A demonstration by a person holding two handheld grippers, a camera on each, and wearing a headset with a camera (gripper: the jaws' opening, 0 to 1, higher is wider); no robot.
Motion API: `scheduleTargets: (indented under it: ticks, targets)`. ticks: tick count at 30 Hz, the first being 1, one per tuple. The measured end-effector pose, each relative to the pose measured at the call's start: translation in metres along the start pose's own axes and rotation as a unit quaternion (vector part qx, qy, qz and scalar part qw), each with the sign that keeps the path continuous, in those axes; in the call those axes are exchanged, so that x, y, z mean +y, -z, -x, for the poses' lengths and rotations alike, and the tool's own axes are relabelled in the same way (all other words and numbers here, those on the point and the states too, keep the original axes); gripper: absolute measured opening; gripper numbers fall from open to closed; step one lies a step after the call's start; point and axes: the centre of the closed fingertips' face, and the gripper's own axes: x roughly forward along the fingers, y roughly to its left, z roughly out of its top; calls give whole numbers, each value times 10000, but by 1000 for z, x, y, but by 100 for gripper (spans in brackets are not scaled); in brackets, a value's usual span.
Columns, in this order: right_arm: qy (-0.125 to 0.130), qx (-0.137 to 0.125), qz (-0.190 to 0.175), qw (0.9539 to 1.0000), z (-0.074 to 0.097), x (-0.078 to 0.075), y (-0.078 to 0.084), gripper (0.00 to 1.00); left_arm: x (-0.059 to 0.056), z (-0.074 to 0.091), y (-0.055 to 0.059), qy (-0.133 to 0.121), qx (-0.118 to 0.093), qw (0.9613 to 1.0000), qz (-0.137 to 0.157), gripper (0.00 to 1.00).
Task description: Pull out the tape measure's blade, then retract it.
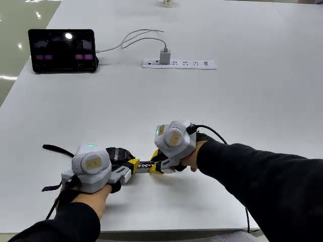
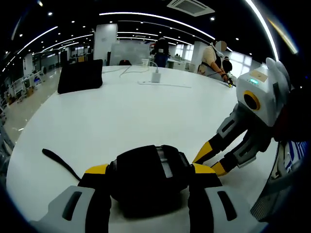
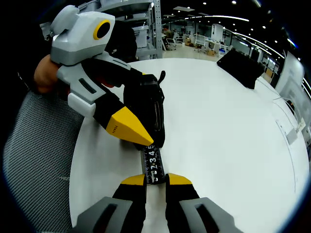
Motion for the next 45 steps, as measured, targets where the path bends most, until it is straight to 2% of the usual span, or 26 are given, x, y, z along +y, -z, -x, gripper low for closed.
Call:
scheduleTargets:
  ticks: [18,29,45]
  targets:
    - [3,-58,103,9999,-10,4,-14,11,0,0,1,-11,-3,10000,17,59]
    - [24,-163,17,9999,-19,7,-27,11,-1,0,1,7,8,10000,22,59]
    - [3,-226,82,9997,-18,6,-26,12,-1,-1,1,-13,-4,10000,11,60]
